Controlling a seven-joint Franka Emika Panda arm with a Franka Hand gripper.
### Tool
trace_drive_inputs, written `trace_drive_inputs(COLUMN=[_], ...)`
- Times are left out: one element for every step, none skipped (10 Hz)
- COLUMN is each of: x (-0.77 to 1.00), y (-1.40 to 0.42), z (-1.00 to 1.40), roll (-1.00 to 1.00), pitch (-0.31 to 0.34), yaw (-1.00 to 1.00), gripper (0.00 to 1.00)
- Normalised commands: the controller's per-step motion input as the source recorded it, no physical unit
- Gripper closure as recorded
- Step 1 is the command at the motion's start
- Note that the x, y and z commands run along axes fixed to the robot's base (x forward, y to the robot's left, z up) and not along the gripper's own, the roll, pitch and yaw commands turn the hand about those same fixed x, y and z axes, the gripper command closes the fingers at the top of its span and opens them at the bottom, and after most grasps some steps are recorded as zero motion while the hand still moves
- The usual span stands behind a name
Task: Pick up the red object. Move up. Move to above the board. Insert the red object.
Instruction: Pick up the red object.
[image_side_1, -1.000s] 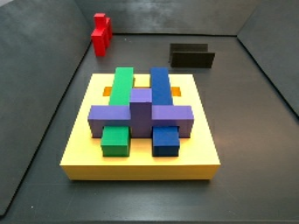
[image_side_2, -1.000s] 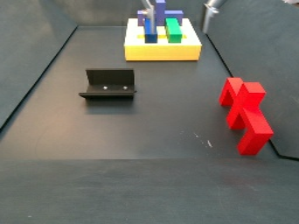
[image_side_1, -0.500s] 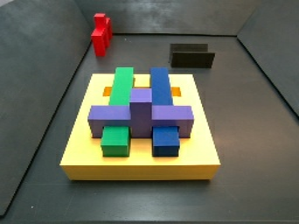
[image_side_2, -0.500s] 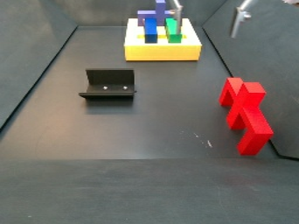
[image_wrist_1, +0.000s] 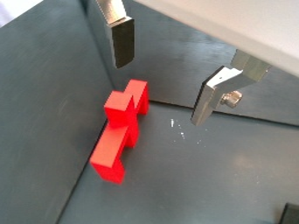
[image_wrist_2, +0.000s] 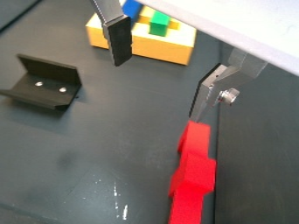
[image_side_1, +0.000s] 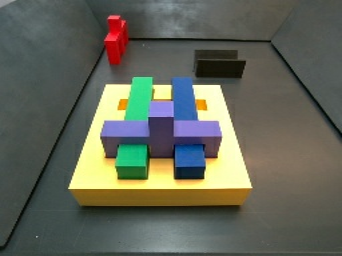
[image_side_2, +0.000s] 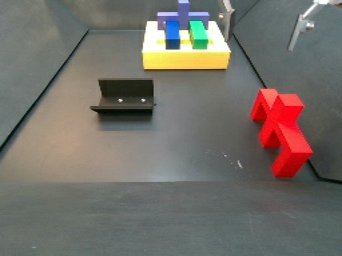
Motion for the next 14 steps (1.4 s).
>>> trace_drive_inputs(x=[-0.14, -0.11, -0.09, -0.07, -0.05, -0.07, -0.05, -0.02, -0.08, -0.09, -0.23, -0.26, -0.26, -0.27], y=[0.19, 0.19, 0.16, 0.04, 0.00, 0.00, 0.00, 0.00, 0.00, 0.00, 0.00, 0.00, 0.00, 0.00], z=[-0.09, -0.15, -0.07, -0.05, -0.08, -0.19, -0.21, -0.27, -0.32, -0.35, -0.41, -0.39, -0.37, -0.37], roll=[0.04, 0.00, 0.00, 0.00, -0.01, -0.02, 0.00, 0.00, 0.00, 0.00, -0.03, -0.02, -0.02, -0.02], pitch=[0.019, 0.039, 0.000, 0.000, 0.000, -0.047, -0.049, -0.036, -0.043, -0.041, -0.084, -0.090, -0.100, -0.104], yaw=[-0.77, -0.80, -0.83, -0.94, -0.99, -1.00, -1.00, -1.00, -1.00, -1.00, -0.93, -0.90, -0.89, -0.88], gripper=[0.00, 0.00, 0.00, 0.00, 0.00, 0.00, 0.00, 0.00, 0.00, 0.00, 0.00, 0.00, 0.00, 0.00])
